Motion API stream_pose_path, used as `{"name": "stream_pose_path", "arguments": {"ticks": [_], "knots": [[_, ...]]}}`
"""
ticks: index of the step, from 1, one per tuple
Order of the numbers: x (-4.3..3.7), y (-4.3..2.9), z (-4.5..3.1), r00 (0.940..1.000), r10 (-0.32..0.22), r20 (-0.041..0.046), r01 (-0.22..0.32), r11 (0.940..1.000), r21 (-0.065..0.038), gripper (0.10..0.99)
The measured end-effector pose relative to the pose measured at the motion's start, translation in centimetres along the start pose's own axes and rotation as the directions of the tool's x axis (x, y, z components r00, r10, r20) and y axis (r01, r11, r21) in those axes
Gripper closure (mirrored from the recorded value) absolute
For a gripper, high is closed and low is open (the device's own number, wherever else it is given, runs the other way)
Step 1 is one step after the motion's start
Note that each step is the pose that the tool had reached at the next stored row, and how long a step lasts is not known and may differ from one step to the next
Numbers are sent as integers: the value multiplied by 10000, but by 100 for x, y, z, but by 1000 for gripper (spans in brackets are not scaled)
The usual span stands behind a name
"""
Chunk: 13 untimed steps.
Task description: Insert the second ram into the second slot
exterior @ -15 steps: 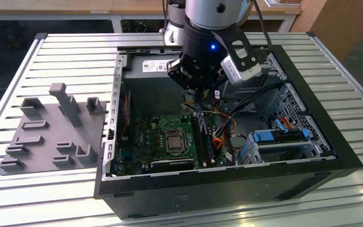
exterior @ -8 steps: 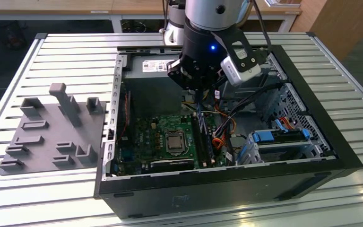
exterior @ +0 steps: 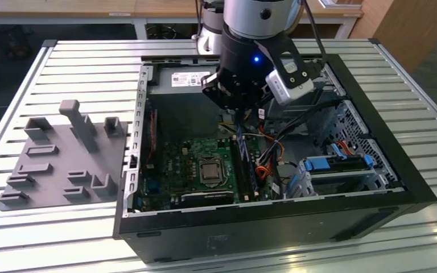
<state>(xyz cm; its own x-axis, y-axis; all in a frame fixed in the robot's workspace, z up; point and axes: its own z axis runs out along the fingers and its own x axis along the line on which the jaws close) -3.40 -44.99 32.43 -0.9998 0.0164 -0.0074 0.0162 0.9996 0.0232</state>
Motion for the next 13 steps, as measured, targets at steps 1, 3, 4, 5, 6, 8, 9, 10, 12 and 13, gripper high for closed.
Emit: {"name": "stream_pose_path", "arguments": {"ticks": [1, 3, 4, 5, 6, 8, 9, 10, 12, 13], "knots": [[-3, 0, 6, 10000, -1, -1, 1, 10000, 1, 969], [-6, 0, 20, 10000, 1, -11, -1, 10000, 2, 969], [-8, 0, 27, 10000, 1, -16, -1, 10000, 1, 969], [-10, 0, 34, 10000, 1, -22, -1, 10000, 2, 969], [-12, 0, 41, 10000, 1, -26, -1, 10000, 2, 969], [-13, -1, 53, 10000, 2, -32, -2, 10000, 1, 969], [-13, -1, 59, 10000, 2, -32, -2, 10000, 1, 969], [-14, -1, 64, 10000, 2, -33, -2, 10000, 1, 969], [-14, -1, 75, 10000, 1, -33, -1, 10000, 1, 969], [-14, -1, 80, 10000, 1, -34, -1, 10000, 2, 969]]}}
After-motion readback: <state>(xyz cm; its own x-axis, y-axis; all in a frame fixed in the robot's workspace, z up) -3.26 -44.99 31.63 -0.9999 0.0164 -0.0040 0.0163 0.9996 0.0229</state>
